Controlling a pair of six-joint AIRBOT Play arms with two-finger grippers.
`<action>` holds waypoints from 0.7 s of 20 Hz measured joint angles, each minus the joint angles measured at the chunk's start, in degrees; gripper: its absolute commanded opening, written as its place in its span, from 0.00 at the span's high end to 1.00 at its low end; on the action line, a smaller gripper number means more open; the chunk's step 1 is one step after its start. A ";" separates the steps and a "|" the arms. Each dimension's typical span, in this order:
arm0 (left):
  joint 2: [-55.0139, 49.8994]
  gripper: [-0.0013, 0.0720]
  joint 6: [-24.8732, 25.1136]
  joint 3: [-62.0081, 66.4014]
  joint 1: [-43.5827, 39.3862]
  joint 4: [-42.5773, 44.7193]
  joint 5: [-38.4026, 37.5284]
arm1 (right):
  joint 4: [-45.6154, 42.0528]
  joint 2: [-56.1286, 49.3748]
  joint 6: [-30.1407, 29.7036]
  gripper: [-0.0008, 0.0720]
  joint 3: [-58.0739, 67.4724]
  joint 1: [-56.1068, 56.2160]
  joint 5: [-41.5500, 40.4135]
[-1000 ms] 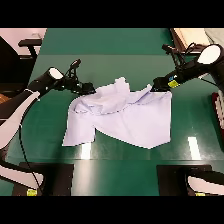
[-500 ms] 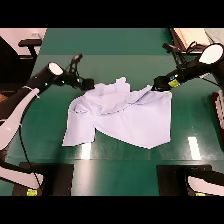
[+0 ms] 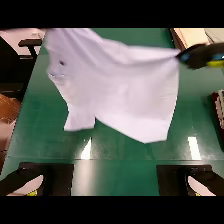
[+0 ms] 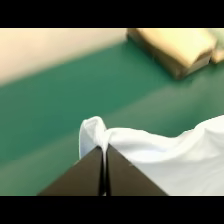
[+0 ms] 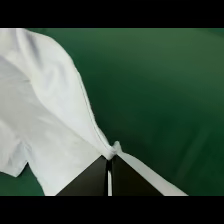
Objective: Fold the shirts.
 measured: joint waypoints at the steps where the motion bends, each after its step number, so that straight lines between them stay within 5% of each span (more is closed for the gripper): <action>1: 3.61 0.95 -0.63 1.22 0.00 0.35 0.02 | -0.52 2.01 0.00 0.97 2.47 0.00 -0.07; 7: 18.82 0.95 -5.90 8.13 -0.02 1.31 1.05 | -5.03 8.72 1.79 0.98 16.72 0.04 2.12; 14: 18.56 0.95 -10.45 11.93 -0.02 3.67 -4.39 | -10.58 1.88 3.82 0.98 30.08 0.07 10.05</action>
